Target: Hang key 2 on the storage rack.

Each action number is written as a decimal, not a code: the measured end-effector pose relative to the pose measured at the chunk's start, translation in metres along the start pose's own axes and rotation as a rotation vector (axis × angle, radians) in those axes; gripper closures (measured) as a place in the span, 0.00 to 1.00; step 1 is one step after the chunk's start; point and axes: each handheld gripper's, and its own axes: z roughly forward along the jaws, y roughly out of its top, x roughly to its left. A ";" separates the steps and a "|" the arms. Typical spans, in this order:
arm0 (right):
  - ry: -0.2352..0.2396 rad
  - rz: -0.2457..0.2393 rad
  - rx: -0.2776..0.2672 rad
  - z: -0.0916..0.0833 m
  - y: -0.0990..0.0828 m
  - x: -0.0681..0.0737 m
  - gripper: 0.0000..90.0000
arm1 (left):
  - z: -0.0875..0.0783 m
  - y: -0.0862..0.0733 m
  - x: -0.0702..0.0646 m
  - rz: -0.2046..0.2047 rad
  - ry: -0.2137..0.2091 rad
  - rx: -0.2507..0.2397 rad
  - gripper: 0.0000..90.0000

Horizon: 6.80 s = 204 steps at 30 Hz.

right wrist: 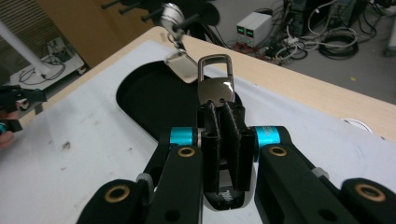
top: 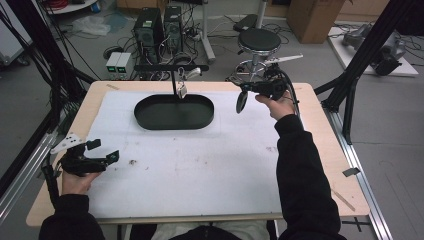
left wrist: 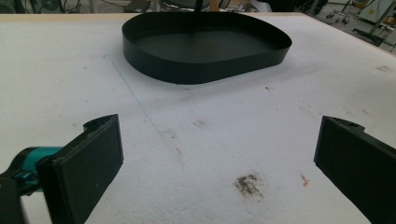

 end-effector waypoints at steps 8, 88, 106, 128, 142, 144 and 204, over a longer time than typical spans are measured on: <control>0.024 -0.017 0.009 0.015 0.009 0.010 0.95 | 0.000 0.000 0.001 -0.003 -0.001 -0.004 0.02; -0.256 -0.133 0.070 0.129 0.028 0.046 0.93 | -0.003 0.001 0.005 -0.015 -0.001 -0.029 0.02; -0.073 -0.107 0.041 0.109 0.028 0.041 0.11 | -0.005 0.001 0.005 -0.017 -0.004 -0.032 0.02; -0.098 -0.106 0.032 0.071 -0.002 0.020 0.01 | -0.005 0.001 0.004 -0.012 0.002 -0.026 0.02; -0.130 -0.086 0.026 0.050 -0.024 0.009 0.01 | -0.005 0.001 0.003 -0.008 0.004 -0.017 0.02; -0.134 -0.086 0.021 0.048 -0.026 0.007 0.01 | -0.005 0.000 0.003 -0.008 0.004 -0.016 0.02; -0.275 0.009 -0.025 -0.067 -0.168 -0.018 0.01 | -0.003 -0.003 -0.001 -0.003 0.012 0.028 0.02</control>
